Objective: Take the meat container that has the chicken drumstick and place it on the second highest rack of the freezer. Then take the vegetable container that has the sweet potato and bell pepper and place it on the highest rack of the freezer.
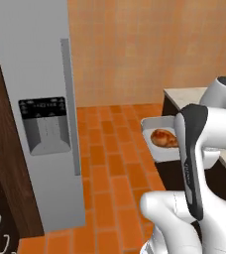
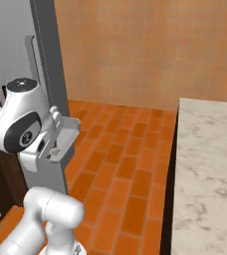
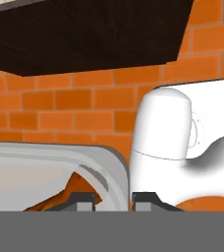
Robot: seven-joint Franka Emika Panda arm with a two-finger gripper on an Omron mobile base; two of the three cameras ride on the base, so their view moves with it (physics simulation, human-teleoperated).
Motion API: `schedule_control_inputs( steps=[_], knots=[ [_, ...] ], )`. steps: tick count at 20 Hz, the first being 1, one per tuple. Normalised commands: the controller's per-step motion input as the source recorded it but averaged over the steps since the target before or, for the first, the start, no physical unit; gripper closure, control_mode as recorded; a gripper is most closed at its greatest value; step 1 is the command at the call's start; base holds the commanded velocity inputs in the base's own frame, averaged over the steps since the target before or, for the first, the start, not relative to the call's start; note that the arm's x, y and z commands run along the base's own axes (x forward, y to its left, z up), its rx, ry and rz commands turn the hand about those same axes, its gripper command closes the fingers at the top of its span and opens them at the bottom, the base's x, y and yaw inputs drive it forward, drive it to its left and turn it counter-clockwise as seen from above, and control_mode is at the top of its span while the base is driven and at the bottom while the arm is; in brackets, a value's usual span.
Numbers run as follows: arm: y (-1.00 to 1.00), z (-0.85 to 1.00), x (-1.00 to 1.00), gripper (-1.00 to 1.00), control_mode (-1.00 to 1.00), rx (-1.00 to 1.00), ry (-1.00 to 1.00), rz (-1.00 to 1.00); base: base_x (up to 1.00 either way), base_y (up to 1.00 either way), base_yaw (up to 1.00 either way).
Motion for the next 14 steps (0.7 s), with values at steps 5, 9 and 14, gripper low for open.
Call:
schedule_control_inputs(
  steps=[5,9,14],
  knots=[
    [0.00,0.00,0.00,1.00,1.00,0.00,0.00,0.00,1.00,-0.45,0.00],
    [0.00,0.00,0.00,1.00,1.00,0.00,0.00,0.00,1.00,-0.47,0.00],
    [0.00,0.00,0.00,1.00,1.00,0.00,0.00,0.00,1.00,-0.49,0.00]
  ],
)
